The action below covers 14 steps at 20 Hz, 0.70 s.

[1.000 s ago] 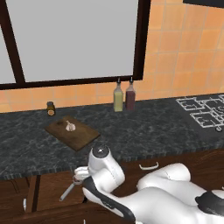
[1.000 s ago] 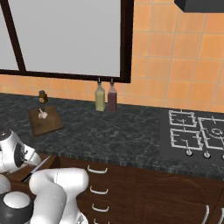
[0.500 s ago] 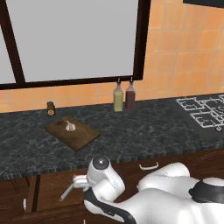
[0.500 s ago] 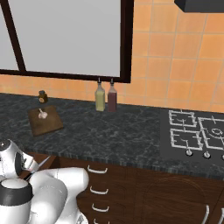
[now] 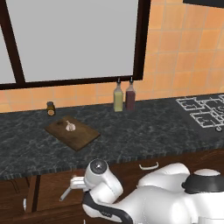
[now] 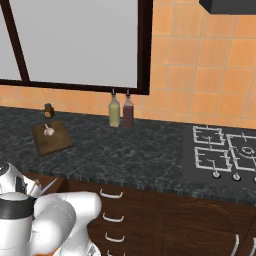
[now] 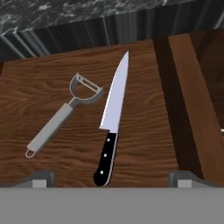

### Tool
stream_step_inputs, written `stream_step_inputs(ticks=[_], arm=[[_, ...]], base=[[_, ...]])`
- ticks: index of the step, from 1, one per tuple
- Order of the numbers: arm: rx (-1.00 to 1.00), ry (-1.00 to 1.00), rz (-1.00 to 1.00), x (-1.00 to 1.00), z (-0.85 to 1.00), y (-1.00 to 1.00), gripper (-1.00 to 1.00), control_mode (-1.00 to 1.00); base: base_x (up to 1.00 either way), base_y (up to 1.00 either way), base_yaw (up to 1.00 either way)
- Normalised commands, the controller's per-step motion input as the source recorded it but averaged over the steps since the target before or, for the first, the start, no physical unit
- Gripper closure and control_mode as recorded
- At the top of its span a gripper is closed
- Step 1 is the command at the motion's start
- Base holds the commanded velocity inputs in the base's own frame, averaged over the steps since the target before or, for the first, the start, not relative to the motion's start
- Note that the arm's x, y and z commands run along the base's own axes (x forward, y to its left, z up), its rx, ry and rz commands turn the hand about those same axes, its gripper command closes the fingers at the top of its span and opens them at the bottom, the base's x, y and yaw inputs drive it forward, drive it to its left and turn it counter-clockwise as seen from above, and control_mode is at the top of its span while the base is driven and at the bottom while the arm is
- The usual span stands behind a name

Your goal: Place the appropriate cutting tool for cutting the garlic skin on the cutting board.

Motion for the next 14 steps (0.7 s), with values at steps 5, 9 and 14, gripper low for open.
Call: stream_step_inputs(ticks=[5,9,14], arm=[[0.00,0.00,-0.04,0.05,0.01,0.13,-1.00,-1.00],[0.00,0.07,0.00,0.18,0.00,0.23,-1.00,-1.00],[0.00,0.05,0.00,0.03,0.00,-0.02,-1.00,-1.00]], base=[[0.00,0.00,0.00],[0.00,0.00,0.00],[0.00,0.00,0.00]])
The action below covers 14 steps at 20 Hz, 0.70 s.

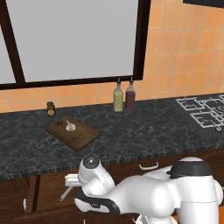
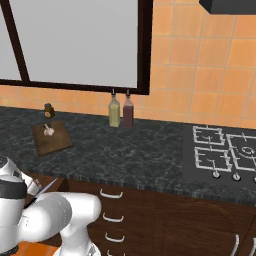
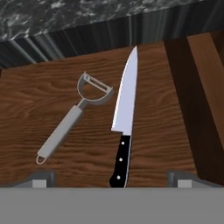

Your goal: Place the appropriate cutting tool for cutting the garlic skin on the cutting board.

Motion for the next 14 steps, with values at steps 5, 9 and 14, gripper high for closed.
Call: stream_step_inputs(ticks=[5,9,14], arm=[[0.00,0.07,0.00,0.00,-0.01,-0.03,-1.00,-1.00],[0.00,0.00,0.00,0.00,-0.10,-0.03,-1.00,-1.00],[0.00,0.02,0.00,0.00,-0.19,-0.03,-1.00,-1.00]], base=[[0.00,0.00,0.00],[0.00,0.00,0.00],[0.00,0.00,0.00]])
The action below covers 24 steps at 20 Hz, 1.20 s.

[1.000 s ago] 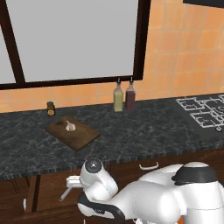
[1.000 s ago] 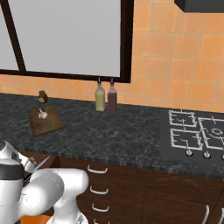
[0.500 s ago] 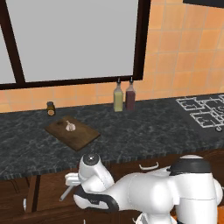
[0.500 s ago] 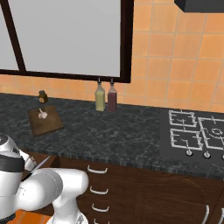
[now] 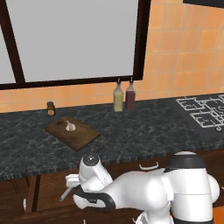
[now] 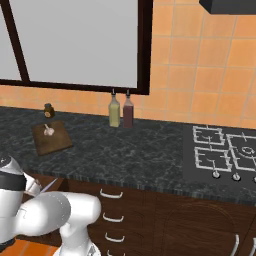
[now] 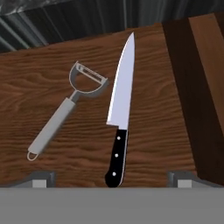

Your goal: Place the appropriate cutting tool for cutting the garlic skin on the cutting board.

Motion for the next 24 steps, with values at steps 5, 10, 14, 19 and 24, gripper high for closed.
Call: stream_step_inputs(ticks=[5,10,14,19,24], arm=[[0.00,0.00,0.00,0.00,-0.30,0.00,-1.00,-1.00],[0.00,0.00,0.00,0.00,-0.10,0.00,-1.00,-1.00],[0.00,0.00,0.00,0.00,-0.24,0.00,-1.00,-1.00],[0.00,0.00,0.00,0.00,-0.14,0.00,-1.00,-1.00],[0.00,0.00,0.00,0.00,-0.18,0.00,-1.00,-1.00]], base=[[0.00,0.00,0.00],[0.00,0.00,0.00],[0.00,0.00,0.00],[0.00,0.00,0.00],[0.00,0.00,0.00]])
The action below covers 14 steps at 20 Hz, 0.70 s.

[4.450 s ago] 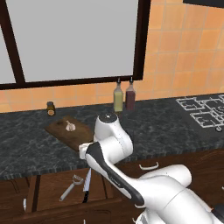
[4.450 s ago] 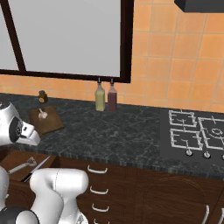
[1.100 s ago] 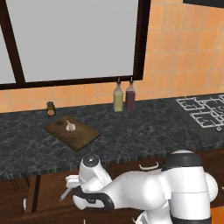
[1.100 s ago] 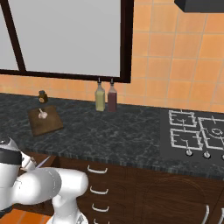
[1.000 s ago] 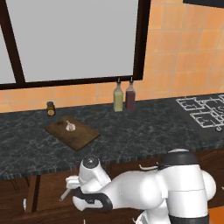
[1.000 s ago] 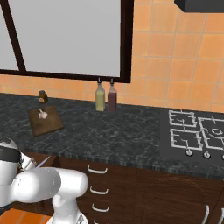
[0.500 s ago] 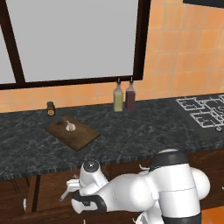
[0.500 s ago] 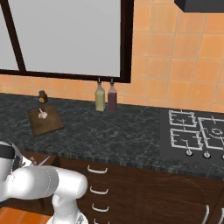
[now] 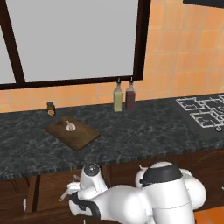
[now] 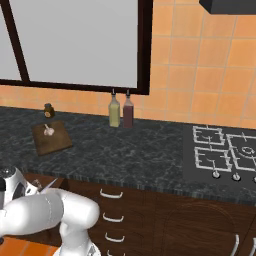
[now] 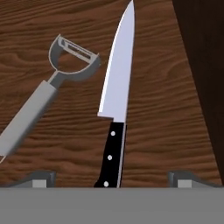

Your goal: Place the appropriate cutting tool for cutting the garlic skin on the cutting board.

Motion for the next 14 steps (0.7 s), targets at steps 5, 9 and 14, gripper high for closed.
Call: stream_step_inputs(ticks=[5,9,14], arm=[[0.00,0.00,0.00,0.00,-0.10,0.00,-1.00,-1.00],[0.00,0.00,0.00,0.00,-0.14,0.00,-1.00,-1.00],[0.00,0.00,0.00,0.00,-0.21,0.00,-1.00,-1.00]], base=[[0.00,0.00,0.00],[0.00,0.00,0.00],[0.00,0.00,0.00]])
